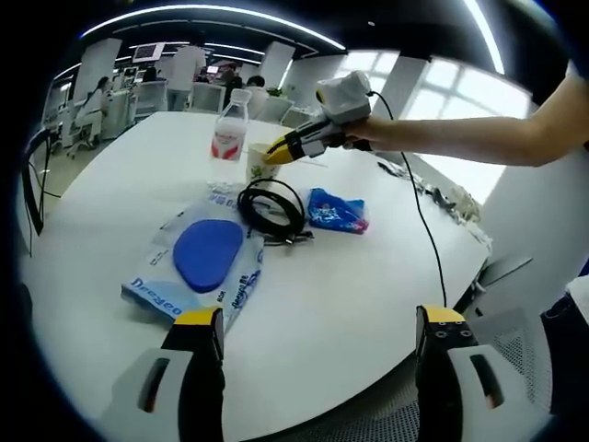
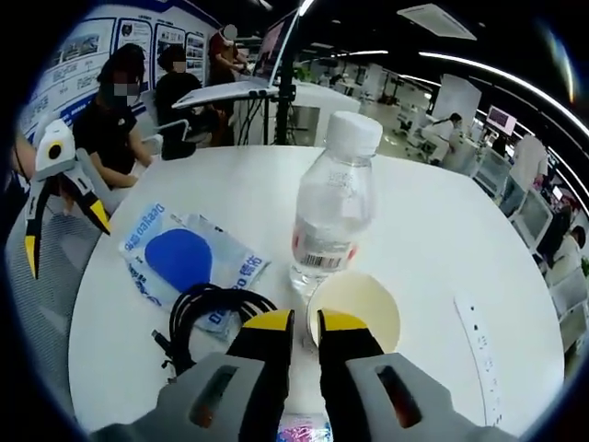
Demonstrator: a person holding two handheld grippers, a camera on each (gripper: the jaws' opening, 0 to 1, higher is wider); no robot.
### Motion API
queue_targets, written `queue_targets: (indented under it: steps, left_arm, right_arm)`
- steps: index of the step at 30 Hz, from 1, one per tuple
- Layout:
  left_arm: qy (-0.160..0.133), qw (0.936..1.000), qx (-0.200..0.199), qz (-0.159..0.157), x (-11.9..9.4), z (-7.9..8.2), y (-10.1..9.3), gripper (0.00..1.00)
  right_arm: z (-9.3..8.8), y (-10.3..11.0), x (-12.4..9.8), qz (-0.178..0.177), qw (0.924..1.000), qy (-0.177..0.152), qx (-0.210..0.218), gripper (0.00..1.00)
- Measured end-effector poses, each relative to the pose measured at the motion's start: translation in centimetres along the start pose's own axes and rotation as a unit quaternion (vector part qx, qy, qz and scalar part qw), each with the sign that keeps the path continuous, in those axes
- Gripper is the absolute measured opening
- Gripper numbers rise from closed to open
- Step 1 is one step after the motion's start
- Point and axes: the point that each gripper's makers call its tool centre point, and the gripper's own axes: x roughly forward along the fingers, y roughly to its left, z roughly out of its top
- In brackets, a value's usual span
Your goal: Arrange the tabletop items into an orderly group along one side of the table until the central work area is clear of visible clutter.
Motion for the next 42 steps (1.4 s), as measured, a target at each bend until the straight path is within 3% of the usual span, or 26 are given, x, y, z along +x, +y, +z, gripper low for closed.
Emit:
queue_targets:
  steps: [4,8,13,20,28,42]
  left_arm:
    - [0.000,1.0000,0.001,-0.001,0.0,0.0,0.0,0.83]
    - [0.001,1.0000,0.002,-0.002,0.1,-0.1,0.0,0.83]
    - [0.001,1.0000,0.005,-0.004,0.1,-0.1,-0.2,0.83]
    - [0.000,0.9999,0.008,-0.007,0.1,0.0,-0.3,0.83]
    - [-0.006,0.9999,0.012,-0.008,0.0,0.2,-0.5,0.85]
    - [-0.017,0.9994,0.025,-0.018,-0.2,0.7,-1.2,0.89]
  right_arm:
    - [0.5,0.1,-0.4,-0.001,0.9999,-0.011,0.005,0.16]
    - [1.7,-0.2,-1.0,-0.019,0.9981,-0.048,0.032,0.39]
    - [2.1,-0.4,-2.2,-0.031,0.9964,-0.068,0.039,0.44]
    - [2.7,-0.4,-3.5,-0.048,0.9931,-0.098,0.043,0.68]
    - [2.2,0.9,-5.4,-0.057,0.9913,-0.105,0.055,0.77]
    - [1.2,2.6,-10.3,-0.095,0.9838,-0.124,0.087,0.78]
